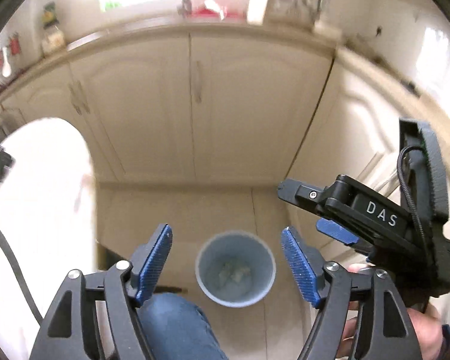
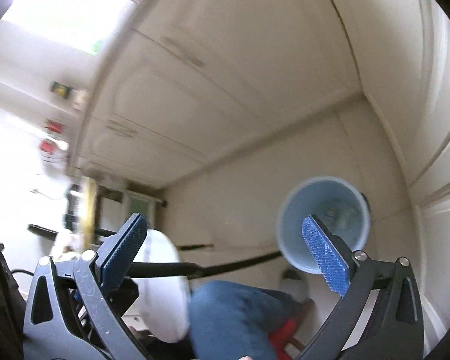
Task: Collect trash
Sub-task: 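Return both grippers to the table above the remaining trash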
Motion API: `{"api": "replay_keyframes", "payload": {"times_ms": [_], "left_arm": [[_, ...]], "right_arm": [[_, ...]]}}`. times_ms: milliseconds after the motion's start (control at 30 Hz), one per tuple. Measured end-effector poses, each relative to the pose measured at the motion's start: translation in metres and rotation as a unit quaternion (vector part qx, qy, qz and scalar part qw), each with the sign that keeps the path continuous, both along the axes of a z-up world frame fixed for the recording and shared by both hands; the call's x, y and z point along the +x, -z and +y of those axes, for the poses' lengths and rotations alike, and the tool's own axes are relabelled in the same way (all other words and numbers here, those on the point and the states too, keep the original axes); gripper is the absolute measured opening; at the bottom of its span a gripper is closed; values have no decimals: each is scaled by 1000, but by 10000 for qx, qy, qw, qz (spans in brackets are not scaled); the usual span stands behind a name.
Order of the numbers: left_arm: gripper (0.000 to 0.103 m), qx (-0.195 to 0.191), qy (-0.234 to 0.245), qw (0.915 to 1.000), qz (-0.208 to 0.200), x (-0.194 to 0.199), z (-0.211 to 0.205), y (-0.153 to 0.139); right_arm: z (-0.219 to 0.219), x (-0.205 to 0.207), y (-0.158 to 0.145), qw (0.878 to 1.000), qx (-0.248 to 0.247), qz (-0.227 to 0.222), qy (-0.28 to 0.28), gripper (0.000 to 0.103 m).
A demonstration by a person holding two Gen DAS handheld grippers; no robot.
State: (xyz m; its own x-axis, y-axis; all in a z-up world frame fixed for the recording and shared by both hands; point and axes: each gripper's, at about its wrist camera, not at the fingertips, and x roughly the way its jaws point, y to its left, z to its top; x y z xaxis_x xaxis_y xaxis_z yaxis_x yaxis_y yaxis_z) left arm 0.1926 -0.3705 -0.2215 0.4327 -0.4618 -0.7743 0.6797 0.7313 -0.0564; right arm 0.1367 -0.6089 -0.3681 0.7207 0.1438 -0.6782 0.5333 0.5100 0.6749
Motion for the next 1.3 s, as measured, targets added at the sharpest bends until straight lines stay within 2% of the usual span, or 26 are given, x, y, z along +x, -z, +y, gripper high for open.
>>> {"api": "replay_keyframes", "payload": {"times_ms": [167, 233, 333, 433, 533, 567, 667, 700, 833, 1000, 1100, 1300], "left_arm": [[85, -459, -344, 9960, -685, -23, 69, -56], [86, -619, -549, 9929, -854, -36, 105, -66], [87, -749, -969, 9862, -1111, -30, 157, -87], [89, -766, -1443, 9782, -1281, -50, 210, -89], [90, -680, -1911, 9695, -1378, -60, 256, -87], [90, -664, -2097, 9657, -1377, -57, 276, -85], [90, -676, -2531, 9548, -1405, -75, 313, -95], [90, -687, -2642, 9515, -1416, -89, 305, -104], [90, -778, -3050, 9377, -1473, -99, 351, -110], [90, -795, -3309, 9279, -1525, -114, 362, -109], [90, -849, -3370, 9265, -1445, -109, 376, -109], [91, -820, -3414, 9304, -1052, -81, 377, -100]], "right_arm": [[35, 2, -59, 9982, -236, -559, -25, 103], [54, 9, -83, 9964, -430, -709, -155, 103], [90, 16, -115, 9933, -700, -858, -330, 103], [131, 28, -147, 9881, -1021, -1000, -567, 103], [185, 42, -180, 9740, -1802, -1081, -841, 103], [195, 46, -186, 9712, -1911, -1091, -918, 103], [242, 61, -209, 9601, -2257, -1138, -1199, 103], [258, 67, -216, 9557, -2375, -1145, -1307, 103], [313, 90, -232, 9375, -2773, -1178, -1744, 103], [358, 104, -240, 9178, -3147, -1260, -2069, 103], [375, 113, -241, 9057, -3375, -1247, -2241, 103], [374, 137, -220, 9039, -3468, -724, -2395, 103]]}}
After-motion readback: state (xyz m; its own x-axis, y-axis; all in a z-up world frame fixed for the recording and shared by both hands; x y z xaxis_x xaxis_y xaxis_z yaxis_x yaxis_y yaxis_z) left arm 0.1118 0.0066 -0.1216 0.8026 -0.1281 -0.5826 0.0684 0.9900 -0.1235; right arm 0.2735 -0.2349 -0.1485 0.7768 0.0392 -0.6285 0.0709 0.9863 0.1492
